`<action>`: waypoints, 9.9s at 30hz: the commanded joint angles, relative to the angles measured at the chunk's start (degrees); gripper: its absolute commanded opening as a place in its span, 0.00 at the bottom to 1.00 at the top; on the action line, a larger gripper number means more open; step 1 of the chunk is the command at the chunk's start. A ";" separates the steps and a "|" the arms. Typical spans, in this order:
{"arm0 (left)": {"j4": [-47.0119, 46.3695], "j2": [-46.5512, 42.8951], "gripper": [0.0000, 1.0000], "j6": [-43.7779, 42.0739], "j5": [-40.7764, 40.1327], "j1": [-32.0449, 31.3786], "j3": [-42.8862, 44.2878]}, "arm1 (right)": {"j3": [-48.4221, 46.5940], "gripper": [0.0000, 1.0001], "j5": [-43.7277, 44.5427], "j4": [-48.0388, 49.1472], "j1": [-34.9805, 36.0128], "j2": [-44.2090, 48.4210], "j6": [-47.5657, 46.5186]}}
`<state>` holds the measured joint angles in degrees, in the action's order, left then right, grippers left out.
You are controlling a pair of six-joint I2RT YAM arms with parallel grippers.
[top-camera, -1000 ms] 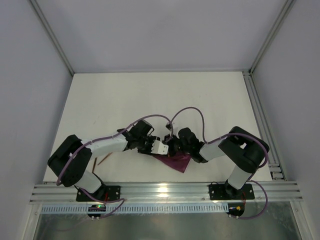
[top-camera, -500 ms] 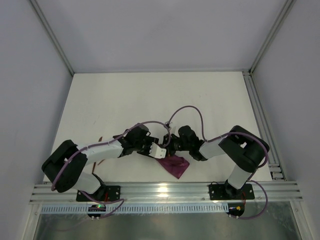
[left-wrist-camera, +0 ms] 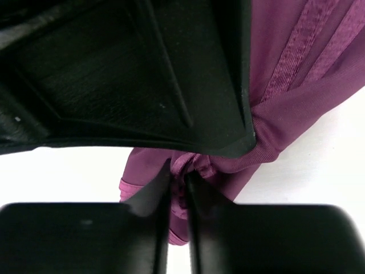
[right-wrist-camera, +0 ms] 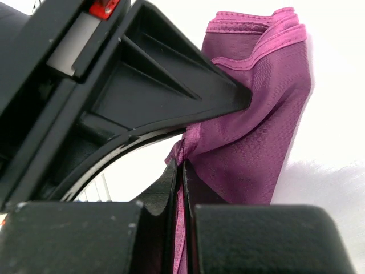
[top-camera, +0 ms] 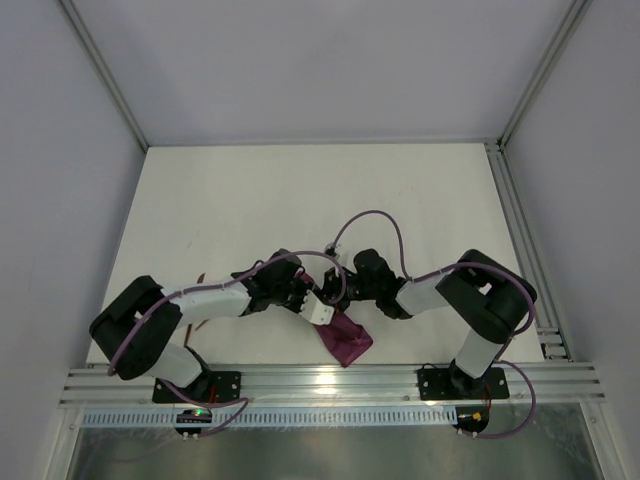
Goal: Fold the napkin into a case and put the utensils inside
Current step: Stuff the top corner of the smaller-rectangle-folded napkin into the folded napkin.
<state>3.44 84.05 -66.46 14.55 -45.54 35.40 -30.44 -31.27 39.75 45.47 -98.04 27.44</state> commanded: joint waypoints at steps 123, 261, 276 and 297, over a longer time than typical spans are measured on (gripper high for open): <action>-31.79 -0.73 0.00 13.97 -4.34 0.98 -6.74 | -9.02 0.03 -6.97 -22.69 -5.66 8.48 -15.57; 31.88 -5.56 0.69 -10.71 30.18 18.56 8.01 | -4.72 0.03 28.02 -4.16 15.61 4.87 -29.20; 30.49 -8.11 0.68 13.90 32.83 23.83 16.72 | 0.38 0.03 23.45 4.02 12.62 7.60 -28.58; 15.29 -3.28 0.65 7.83 12.53 7.22 7.06 | 3.89 0.03 19.93 5.69 11.39 14.10 -32.54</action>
<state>22.90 79.02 -56.38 31.40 -34.22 44.49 -24.14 -9.10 38.87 55.70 -86.65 -1.98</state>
